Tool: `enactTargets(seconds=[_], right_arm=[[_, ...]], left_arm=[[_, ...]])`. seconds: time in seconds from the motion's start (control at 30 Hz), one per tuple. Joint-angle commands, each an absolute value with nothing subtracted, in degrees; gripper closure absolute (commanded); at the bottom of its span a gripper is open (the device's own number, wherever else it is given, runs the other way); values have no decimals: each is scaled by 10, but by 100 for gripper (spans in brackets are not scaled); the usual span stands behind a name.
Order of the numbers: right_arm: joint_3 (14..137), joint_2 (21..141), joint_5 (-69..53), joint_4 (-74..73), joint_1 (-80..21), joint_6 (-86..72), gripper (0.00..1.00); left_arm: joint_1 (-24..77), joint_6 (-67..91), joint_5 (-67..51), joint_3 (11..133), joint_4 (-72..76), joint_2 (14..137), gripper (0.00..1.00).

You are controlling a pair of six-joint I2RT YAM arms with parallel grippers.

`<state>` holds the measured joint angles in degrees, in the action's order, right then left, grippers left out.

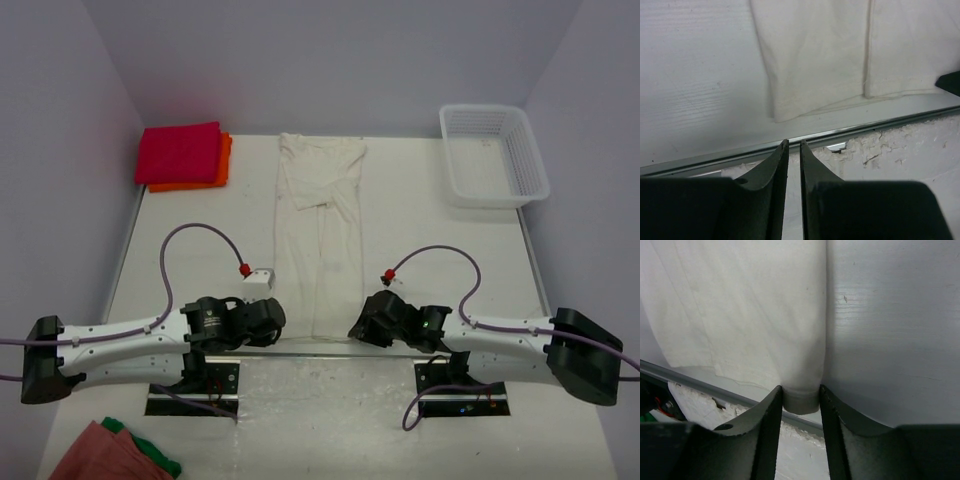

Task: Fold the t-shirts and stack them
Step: Grab the bottom of the folded rectangular tshirt with both arms

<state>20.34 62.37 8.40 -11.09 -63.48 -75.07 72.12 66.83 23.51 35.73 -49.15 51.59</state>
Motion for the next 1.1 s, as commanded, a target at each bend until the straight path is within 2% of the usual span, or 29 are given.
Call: enactTargets(seconds=[0.0, 0.03, 0.07, 0.13, 0.23, 0.27, 0.6, 0.73, 1.07], right_arm=[[187, 656, 118, -173, -638, -754, 65], [187, 658, 117, -170, -638, -755, 66], [188, 663, 116, -168, -638, -754, 76], [189, 664, 117, -171, -638, -757, 82], [192, 662, 117, -177, -638, -758, 100], [192, 664, 116, -178, -638, -757, 100], [201, 676, 117, -190, -641, -750, 100], [200, 678, 115, -188, -642, -750, 100], [200, 674, 115, -189, -647, -749, 100]], left_arm=[[720, 674, 240, 357, -499, 521, 84], [720, 675, 241, 358, -503, 525, 82], [720, 678, 243, 359, -505, 526, 81], [720, 687, 249, 358, -517, 532, 77], [720, 699, 257, 360, -534, 541, 69], [720, 699, 258, 361, -536, 545, 63], [717, 643, 221, 326, -430, 522, 46], [703, 640, 211, 286, -401, 502, 50], [672, 605, 197, 265, -335, 579, 51]])
